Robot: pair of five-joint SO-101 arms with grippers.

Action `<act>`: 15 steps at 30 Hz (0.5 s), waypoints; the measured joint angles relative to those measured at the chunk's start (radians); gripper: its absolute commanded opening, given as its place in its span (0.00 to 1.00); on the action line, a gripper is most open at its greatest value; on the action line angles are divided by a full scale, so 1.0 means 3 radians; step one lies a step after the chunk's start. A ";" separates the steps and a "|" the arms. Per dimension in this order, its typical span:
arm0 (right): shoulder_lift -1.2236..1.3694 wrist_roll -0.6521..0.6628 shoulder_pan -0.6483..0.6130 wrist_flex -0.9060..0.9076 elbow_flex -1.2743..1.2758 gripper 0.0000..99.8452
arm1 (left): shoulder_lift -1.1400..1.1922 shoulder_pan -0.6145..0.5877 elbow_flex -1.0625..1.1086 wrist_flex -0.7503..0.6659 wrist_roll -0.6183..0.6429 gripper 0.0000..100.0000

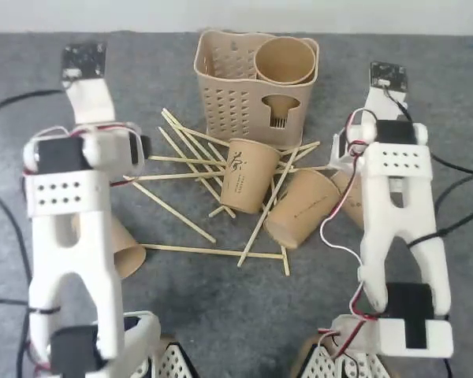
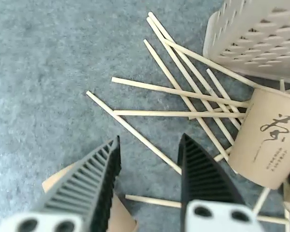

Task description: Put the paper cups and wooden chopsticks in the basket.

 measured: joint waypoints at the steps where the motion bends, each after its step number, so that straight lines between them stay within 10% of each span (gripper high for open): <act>1: 0.0010 -0.0087 0.0000 -0.0041 -0.0005 0.25 | -0.0056 0.0000 0.0082 -0.0056 0.0000 0.18; 15: 0.0481 -0.0445 -0.0036 -0.0302 -0.0148 0.25 | -0.0317 0.0000 0.0486 -0.0179 0.0005 0.18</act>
